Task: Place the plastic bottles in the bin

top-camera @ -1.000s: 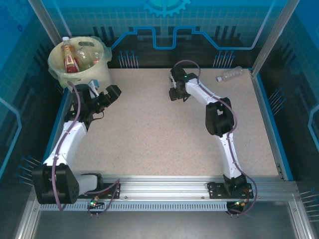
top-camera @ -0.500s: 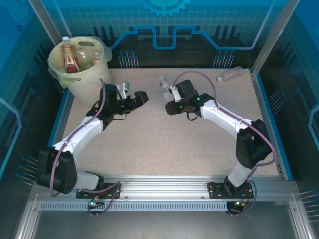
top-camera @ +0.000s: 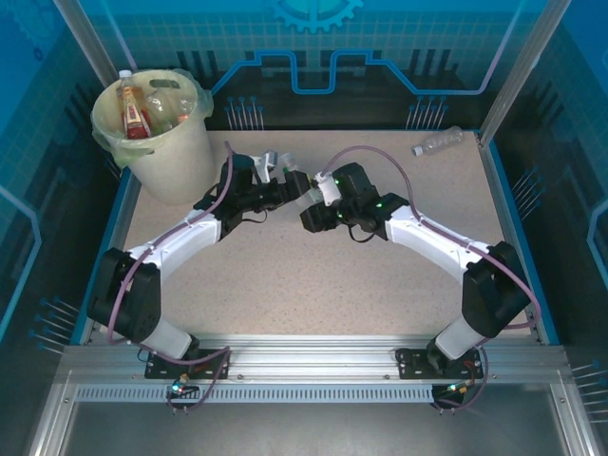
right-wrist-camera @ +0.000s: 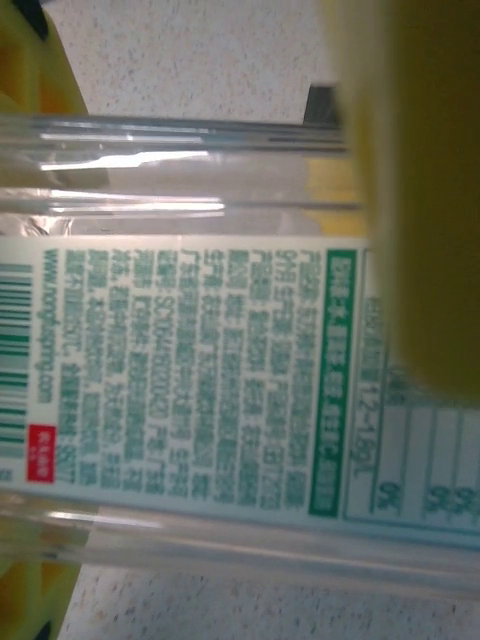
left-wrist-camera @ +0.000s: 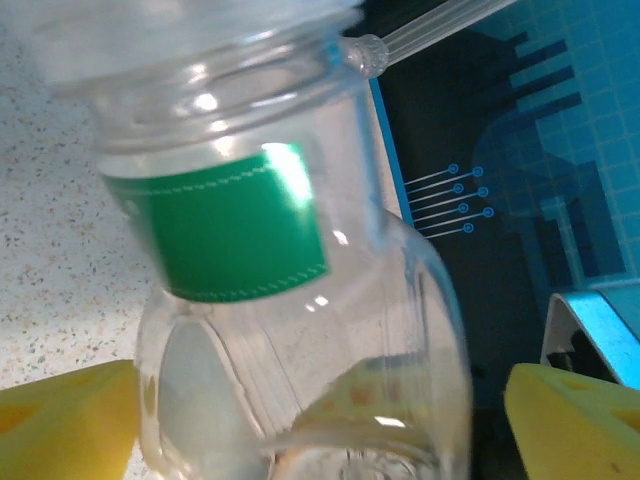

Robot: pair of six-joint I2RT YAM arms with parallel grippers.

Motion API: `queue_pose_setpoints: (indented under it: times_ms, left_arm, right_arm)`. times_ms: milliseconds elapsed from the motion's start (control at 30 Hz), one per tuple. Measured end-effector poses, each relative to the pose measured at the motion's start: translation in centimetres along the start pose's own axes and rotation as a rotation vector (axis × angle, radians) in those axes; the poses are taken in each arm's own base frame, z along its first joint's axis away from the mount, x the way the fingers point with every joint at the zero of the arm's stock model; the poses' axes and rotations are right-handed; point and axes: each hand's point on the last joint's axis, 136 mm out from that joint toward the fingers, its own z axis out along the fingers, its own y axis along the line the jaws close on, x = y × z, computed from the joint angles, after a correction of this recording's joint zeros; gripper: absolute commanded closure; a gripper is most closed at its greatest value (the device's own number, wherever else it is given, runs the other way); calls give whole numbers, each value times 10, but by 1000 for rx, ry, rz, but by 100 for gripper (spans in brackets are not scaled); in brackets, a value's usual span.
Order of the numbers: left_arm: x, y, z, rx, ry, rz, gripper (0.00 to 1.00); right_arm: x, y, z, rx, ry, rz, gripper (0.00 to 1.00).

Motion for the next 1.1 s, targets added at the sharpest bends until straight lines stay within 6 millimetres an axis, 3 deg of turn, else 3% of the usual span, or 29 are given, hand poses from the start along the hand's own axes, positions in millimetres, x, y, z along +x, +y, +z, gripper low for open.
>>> queue_pose_setpoints:
  times_ms: [233, 333, 667, 733, 967, 1100]
  left_arm:
    - [-1, 0, 2, -8, -7, 4, 33]
    - [-2, -3, 2, -4, -9, -6, 38]
    - [-4, -2, 2, -13, -20, -26, 43]
    - [-6, -1, 2, -19, -31, -25, 44]
    - [-16, 9, -6, -86, -85, -15, 46]
    - [-33, 15, -28, -137, -144, 5, 47]
  right_arm:
    - [-4, 13, -1, -71, -13, -9, 56]
    - [-5, 14, -1, -74, -15, -11, 50]
    - [-5, 21, -7, -100, -9, -29, 12]
    - [-7, 23, -14, -98, -26, -40, 0]
    - [-31, 23, -63, -14, -169, -107, 0]
    - [-41, 15, -89, 81, -245, -130, 0]
